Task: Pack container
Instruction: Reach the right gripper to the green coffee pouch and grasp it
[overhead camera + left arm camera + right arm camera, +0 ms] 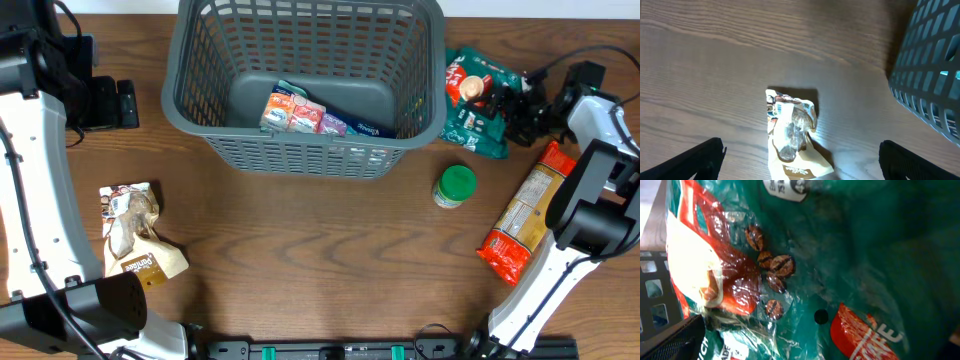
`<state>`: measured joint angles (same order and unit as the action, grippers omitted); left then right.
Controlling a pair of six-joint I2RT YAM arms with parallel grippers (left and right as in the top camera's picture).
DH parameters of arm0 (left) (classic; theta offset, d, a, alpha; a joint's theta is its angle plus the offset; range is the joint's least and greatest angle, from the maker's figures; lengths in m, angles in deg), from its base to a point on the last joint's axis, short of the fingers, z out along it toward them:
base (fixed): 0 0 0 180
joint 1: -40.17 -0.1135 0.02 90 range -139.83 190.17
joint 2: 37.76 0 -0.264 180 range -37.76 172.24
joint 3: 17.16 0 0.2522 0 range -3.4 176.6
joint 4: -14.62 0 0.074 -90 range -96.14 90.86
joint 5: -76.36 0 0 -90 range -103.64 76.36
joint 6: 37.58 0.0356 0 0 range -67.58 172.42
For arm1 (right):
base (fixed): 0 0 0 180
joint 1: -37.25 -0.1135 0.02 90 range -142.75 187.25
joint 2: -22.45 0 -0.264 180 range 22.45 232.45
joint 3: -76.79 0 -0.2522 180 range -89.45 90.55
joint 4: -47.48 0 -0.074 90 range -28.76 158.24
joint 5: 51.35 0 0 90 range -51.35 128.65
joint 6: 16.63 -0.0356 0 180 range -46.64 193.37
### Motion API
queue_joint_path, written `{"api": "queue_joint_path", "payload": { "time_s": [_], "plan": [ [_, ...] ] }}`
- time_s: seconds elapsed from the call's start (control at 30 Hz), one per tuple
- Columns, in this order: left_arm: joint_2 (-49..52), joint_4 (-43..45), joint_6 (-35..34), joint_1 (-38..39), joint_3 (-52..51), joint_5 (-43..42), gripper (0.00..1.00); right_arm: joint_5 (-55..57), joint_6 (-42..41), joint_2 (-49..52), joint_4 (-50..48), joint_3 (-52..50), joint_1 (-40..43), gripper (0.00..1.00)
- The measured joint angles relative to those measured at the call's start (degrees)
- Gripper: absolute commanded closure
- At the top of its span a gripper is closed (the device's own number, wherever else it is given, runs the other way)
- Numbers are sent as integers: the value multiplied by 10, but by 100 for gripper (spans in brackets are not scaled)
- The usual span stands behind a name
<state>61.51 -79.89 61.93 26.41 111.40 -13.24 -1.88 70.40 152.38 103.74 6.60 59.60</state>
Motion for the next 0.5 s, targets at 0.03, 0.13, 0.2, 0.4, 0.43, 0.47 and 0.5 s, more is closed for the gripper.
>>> {"api": "queue_joint_path", "payload": {
  "time_s": [0.03, 0.13, 0.2, 0.4, 0.43, 0.47, 0.5],
  "plan": [
    [0, 0, 1, 0, 0, 0, 2, 0, 0, 1, -1, 0, -4, 1],
    [0, 0, 4, 0, 0, 0, 1, 0, 2, 5, -2, 4, -9, 9],
    [0, 0, 6, 0, 0, 0, 1, -1, 5, 9, -2, 6, -9, 15],
    [0, 0, 8, 0, 0, 0, 1, 4, 2, 18, -2, 6, -7, 58],
    [0, 0, 8, 0, 0, 0, 1, 3, 2, 18, -2, 6, -8, 67],
    [0, 0, 8, 0, 0, 0, 2, 2, 2, 18, -2, 6, -8, 75],
    [0, 0, 8, 0, 0, 0, 1, 2, 0, 18, -1, 6, -7, 87]
  ]
}}
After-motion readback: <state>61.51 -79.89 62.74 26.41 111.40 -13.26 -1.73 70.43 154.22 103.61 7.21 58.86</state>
